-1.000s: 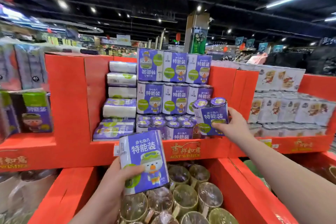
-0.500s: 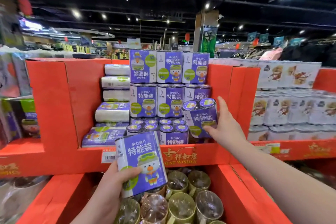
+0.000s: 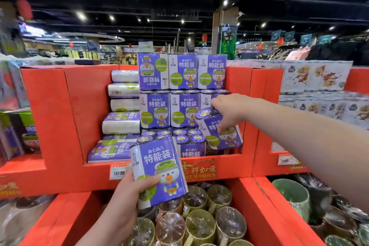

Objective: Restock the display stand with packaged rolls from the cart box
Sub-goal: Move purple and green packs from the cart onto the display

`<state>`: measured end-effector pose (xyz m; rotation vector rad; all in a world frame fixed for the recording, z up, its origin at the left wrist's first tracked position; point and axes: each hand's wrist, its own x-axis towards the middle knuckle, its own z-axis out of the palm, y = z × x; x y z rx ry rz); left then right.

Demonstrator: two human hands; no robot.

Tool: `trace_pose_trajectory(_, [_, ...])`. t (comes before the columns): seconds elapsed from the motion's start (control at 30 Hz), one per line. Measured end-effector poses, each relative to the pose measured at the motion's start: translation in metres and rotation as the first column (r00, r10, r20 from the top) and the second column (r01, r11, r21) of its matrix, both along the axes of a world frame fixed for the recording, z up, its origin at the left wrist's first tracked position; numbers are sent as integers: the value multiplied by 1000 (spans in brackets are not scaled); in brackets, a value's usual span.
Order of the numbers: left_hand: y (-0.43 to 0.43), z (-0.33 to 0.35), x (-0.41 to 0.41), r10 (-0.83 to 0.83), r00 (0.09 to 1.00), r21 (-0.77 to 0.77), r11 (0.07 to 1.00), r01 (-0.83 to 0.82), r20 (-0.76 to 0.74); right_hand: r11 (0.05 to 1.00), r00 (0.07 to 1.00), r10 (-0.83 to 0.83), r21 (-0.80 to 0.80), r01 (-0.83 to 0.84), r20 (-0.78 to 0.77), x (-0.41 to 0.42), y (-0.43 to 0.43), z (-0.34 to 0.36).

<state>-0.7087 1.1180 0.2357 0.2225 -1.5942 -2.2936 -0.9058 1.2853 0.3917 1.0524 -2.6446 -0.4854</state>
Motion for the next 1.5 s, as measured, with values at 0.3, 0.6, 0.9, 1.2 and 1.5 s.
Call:
trace_pose_trajectory(0.3, [-6, -7, -1, 10, 1000, 19, 1000, -10, 11, 999, 996, 46, 19, -48, 82, -17, 25, 1])
trace_pose_trajectory(0.6, [-5, -7, -9, 6, 1000, 15, 1000, -6, 29, 967, 984, -6, 248, 51, -181, -31, 9, -46])
trace_pose_trajectory(0.9, [-6, -11, -22, 12, 998, -8, 1000, -11, 61, 993, 985, -83, 98, 69, 153, -27, 7, -90])
trace_pose_trajectory(1.2, [4, -16, -37, -3, 994, -13, 1000, 5, 111, 992, 974, -121, 58, 112, 190, -28, 3, -97])
trace_pose_trajectory(1.5, [10, 13, -37, -1, 998, -24, 1000, 3, 64, 538, 732, 454, -811, 230, 508, 13, -10, -78])
